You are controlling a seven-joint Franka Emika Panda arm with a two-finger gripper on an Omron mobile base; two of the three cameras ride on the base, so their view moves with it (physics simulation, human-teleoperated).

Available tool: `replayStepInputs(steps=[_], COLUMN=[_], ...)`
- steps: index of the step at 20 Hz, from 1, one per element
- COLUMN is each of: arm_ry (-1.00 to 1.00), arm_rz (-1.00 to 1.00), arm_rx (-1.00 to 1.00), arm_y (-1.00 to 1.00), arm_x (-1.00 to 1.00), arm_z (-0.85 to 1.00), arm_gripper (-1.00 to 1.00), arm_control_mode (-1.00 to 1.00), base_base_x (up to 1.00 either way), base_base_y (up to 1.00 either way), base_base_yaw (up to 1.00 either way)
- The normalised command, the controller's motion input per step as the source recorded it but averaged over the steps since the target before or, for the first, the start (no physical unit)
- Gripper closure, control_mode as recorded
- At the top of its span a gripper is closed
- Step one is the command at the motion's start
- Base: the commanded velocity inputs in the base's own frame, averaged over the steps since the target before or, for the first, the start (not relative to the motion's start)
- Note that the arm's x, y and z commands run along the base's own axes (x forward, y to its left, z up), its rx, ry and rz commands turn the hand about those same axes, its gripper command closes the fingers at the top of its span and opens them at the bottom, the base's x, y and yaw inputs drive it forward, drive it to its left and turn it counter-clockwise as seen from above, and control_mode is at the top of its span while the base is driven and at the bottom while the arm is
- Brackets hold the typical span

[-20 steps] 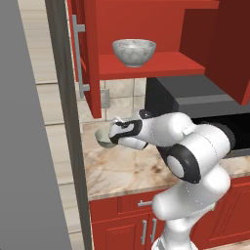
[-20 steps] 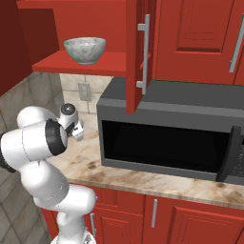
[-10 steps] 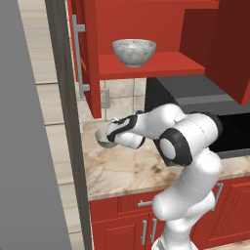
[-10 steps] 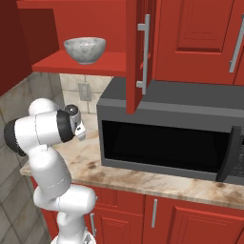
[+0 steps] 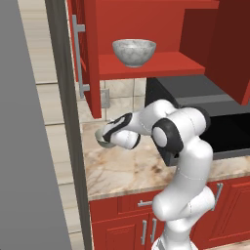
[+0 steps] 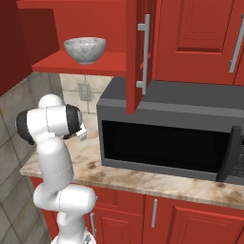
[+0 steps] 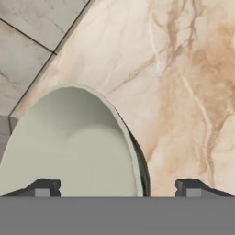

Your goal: Pick up the bowls on the counter and stack them on top of one another in the open cabinet. Place the smaller bowl on top of the larger bowl.

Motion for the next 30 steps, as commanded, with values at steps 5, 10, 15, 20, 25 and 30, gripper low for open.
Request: replayStepInputs(steps=[5,10,15,20,25,30], arm_ry=[0.01,0.01,0.00,0.00,0.00,-0.01], arm_rz=[0.00,0.00,0.00,0.00,0.00,0.00], arm_rx=[-0.01,-0.01,0.00,0.00,0.00,-0.01], arm_y=[0.08,0.08,0.07,0.09,0.09,0.01], arm_x=[0.27,0.24,0.20,0.12,0.08,-0.15], arm_z=[-0.29,-0.28,-0.25,-0.21,-0.17,-0.02], arm_gripper=[-1.00,1.00,1.00,1.00,1.00,1.00], arm_control_mode=[-1.00,-1.00,-1.00,-1.00,-1.00,-1.00], base_base_x=[0.00,0.00,0.00,0.00,0.00,0.00], base_base_y=[0.00,0.00,0.00,0.00,0.00,0.00], base_base_yaw=[0.00,0.00,0.00,0.00,0.00,0.00])
